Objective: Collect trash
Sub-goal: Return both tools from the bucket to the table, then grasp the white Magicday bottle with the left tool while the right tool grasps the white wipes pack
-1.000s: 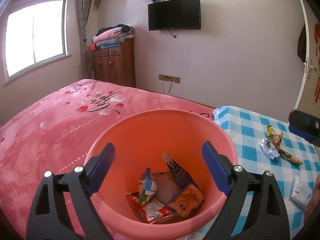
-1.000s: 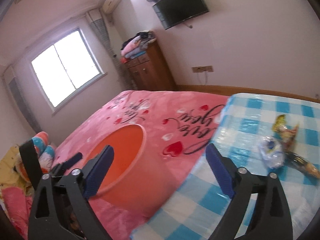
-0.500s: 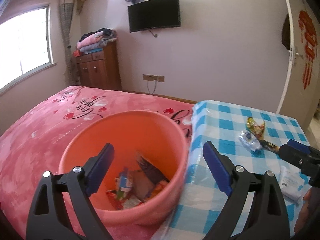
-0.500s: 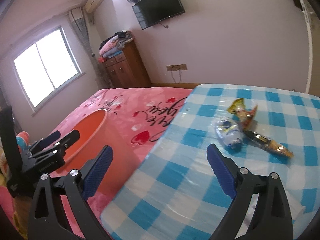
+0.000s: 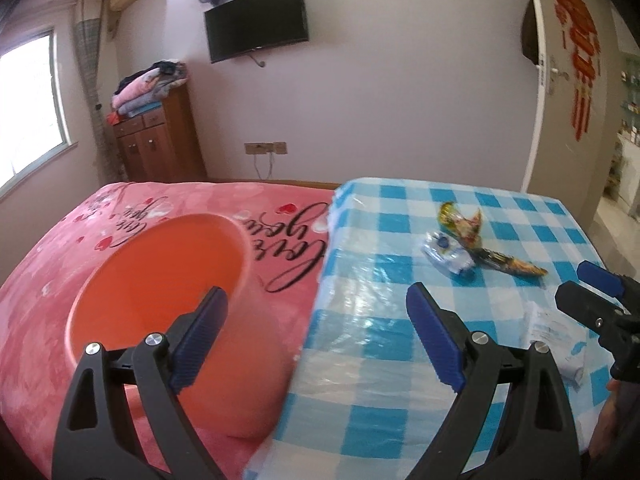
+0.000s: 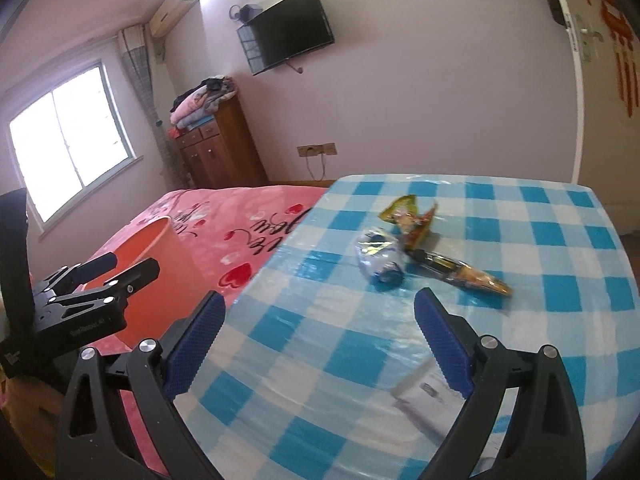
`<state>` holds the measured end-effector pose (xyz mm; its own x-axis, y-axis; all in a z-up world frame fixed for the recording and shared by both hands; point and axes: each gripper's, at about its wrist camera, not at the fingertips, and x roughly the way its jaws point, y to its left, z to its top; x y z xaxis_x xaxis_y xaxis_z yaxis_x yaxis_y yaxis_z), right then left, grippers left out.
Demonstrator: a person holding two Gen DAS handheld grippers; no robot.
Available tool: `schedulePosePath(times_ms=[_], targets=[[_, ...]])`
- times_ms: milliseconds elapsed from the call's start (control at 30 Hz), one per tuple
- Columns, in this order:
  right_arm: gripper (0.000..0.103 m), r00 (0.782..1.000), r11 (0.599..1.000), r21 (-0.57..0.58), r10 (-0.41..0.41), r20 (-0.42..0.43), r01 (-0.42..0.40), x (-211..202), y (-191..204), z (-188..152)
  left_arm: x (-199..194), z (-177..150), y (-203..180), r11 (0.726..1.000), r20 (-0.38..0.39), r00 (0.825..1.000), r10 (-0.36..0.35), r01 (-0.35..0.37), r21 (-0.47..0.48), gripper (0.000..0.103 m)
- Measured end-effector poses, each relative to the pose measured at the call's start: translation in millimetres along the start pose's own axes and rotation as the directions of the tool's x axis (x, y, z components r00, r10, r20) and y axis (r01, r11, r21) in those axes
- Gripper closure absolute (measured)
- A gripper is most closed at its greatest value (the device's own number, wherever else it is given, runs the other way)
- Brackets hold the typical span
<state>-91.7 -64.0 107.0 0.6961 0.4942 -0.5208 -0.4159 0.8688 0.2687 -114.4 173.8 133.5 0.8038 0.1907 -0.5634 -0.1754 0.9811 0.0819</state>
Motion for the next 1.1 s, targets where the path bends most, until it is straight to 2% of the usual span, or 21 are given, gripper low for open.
schedulePosePath(times_ms=[333, 467, 833, 1100], targets=[[0.008, 1.000, 0.996, 0.086, -0.022, -0.011, 0.023, -12, -47, -27, 11, -14, -50, 0.996, -0.064, 0.996, -0.056, 0.061, 0.073, 0.012], [0.008, 1.000, 0.991, 0.128, -0.021, -0.014, 0.023, -14, -67, -35, 17, -18, -63, 0.992, -0.100, 0.990, -0.095, 0.102, 0.069, 0.012], [0.008, 1.000, 0.971, 0.239, 0.007, -0.021, -0.001, -12, -121, -51, 53, -10, -97, 0.978, -0.186, 0.962, -0.202, 0.207, 0.005, 0.012], [0.008, 0.996, 0.960, 0.279, 0.050, -0.068, -0.029, -2, -153, -57, 108, 9, -127, 0.958, -0.225, 0.931, -0.288, 0.280, -0.070, 0.012]])
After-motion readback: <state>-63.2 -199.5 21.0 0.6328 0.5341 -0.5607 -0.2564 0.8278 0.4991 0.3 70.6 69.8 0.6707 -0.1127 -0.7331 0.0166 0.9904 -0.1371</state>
